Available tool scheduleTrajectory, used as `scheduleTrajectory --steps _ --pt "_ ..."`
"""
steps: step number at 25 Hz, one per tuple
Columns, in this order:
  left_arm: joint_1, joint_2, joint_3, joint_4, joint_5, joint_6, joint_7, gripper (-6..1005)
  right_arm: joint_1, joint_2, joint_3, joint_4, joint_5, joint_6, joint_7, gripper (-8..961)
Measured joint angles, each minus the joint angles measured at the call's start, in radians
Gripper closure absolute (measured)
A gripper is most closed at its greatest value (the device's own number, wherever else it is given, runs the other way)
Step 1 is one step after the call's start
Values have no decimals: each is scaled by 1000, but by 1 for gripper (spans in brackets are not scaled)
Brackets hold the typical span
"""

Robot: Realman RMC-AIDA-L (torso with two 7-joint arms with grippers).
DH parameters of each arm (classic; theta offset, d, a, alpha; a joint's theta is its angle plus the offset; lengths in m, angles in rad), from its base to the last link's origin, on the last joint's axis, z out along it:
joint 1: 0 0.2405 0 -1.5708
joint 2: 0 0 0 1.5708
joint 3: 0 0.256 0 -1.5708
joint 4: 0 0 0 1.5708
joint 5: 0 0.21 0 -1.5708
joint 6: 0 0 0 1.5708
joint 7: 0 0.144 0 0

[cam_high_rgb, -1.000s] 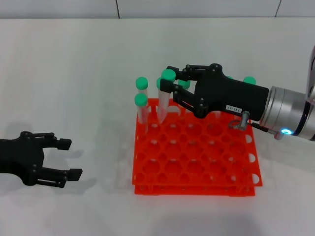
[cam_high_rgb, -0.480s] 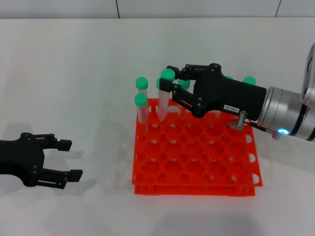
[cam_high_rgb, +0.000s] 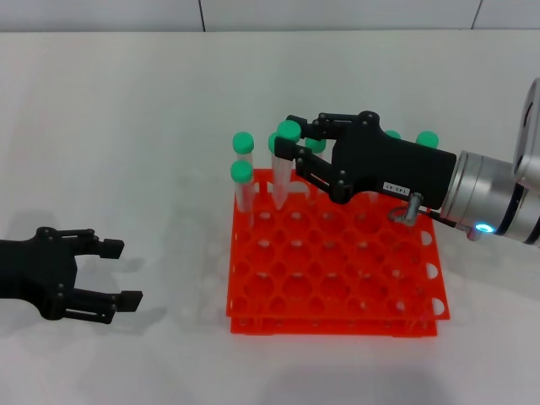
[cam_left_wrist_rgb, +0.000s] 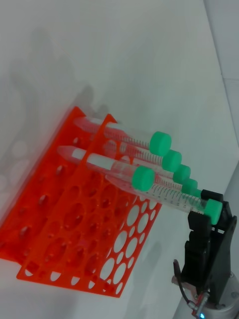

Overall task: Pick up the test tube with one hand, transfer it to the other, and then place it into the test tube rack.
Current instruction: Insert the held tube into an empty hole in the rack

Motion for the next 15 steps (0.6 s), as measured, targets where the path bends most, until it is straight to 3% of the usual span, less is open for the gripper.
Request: scheduleTrajectory --steps 15 --pt "-3 0 1 0 0 -2 0 115 18 0 -24 0 6 24 -3 690"
